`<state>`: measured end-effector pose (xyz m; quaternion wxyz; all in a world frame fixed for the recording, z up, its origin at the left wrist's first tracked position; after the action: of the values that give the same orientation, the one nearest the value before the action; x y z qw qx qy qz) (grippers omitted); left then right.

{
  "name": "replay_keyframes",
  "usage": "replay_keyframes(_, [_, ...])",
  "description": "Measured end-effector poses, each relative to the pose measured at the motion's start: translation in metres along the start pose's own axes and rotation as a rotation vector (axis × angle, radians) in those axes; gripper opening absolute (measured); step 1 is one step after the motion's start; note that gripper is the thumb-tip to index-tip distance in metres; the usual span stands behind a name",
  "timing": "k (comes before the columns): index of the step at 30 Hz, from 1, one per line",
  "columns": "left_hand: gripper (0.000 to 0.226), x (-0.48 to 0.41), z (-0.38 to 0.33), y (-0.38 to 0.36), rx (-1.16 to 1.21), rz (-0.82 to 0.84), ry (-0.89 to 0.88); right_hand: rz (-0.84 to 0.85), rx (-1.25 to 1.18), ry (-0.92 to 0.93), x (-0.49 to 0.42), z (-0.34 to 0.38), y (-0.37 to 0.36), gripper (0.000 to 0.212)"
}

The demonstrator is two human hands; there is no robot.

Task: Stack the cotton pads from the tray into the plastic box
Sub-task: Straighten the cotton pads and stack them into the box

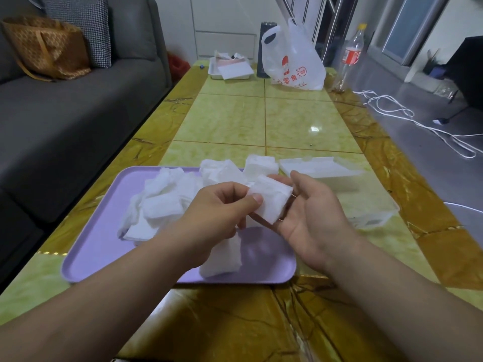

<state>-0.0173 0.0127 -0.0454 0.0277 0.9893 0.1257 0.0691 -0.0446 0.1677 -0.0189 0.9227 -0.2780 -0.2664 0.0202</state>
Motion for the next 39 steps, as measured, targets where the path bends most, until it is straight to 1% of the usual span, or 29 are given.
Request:
replay_keyframes(3, [0.015,-0.001,0.0,-0.001,0.043,0.0,0.019,0.015,0.005,-0.005,0.002,0.0,-0.001,0.044])
replay_keyframes(7, [0.012,-0.001,-0.001,-0.003,0.157,0.02,0.091,0.035,0.028,-0.009,-0.001,-0.003,0.0,0.045])
replay_keyframes(10, [0.011,-0.002,0.001,-0.003,0.183,0.019,0.112,0.063,0.027,-0.009,-0.003,-0.004,0.002,0.046])
replay_keyframes(13, [0.005,-0.002,0.003,-0.005,0.205,0.013,0.118,0.118,0.024,0.009,-0.003,-0.004,0.001,0.04])
replay_keyframes(15, [0.012,-0.002,0.004,-0.007,0.204,0.01,0.1,0.119,0.098,0.059,-0.005,-0.006,0.001,0.036])
replay_keyframes(17, [0.014,-0.002,0.005,-0.009,0.194,-0.005,0.086,0.087,0.247,0.147,-0.007,-0.009,0.002,0.039])
replay_keyframes(20, [0.021,-0.002,0.005,-0.008,0.162,-0.052,0.078,0.064,0.394,0.234,-0.008,-0.011,0.004,0.036])
replay_keyframes(22, [0.016,-0.003,0.004,-0.005,0.107,-0.073,0.062,0.055,0.433,0.256,-0.009,-0.01,0.004,0.03])
replay_keyframes(25, [0.018,-0.005,0.001,-0.001,0.049,-0.083,0.03,0.051,0.425,0.25,-0.01,-0.011,0.004,0.023])
replay_keyframes(27, [0.021,-0.006,0.0,0.002,0.027,-0.086,0.0,0.041,0.42,0.245,-0.012,-0.011,0.005,0.024])
replay_keyframes(32, [0.019,-0.006,0.001,0.004,-0.126,-0.059,-0.093,-0.012,0.43,0.27,-0.016,-0.01,0.008,0.026])
replay_keyframes(35, [0.018,-0.004,0.003,0.003,-0.167,-0.039,-0.119,-0.028,0.444,0.288,-0.018,-0.011,0.009,0.026])
replay_keyframes(36, [0.021,-0.003,0.002,0.002,-0.17,-0.041,-0.126,-0.025,0.455,0.293,-0.018,-0.012,0.009,0.026])
replay_keyframes(39, [0.044,-0.002,0.001,0.001,-0.212,-0.07,-0.161,0.011,0.496,0.283,-0.019,-0.013,0.009,0.023])
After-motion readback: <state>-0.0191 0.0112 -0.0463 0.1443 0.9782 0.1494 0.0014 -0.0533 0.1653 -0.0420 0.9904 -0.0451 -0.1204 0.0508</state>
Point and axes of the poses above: each hand's wrist, its own x-axis away from the middle knuckle, its own y-axis out of the back of the hand, z = x × y, the point moved 2 cm from there along -x, towards the middle knuckle, and after that the axes turned 9 degrees about -z, right-handed, at the moved point
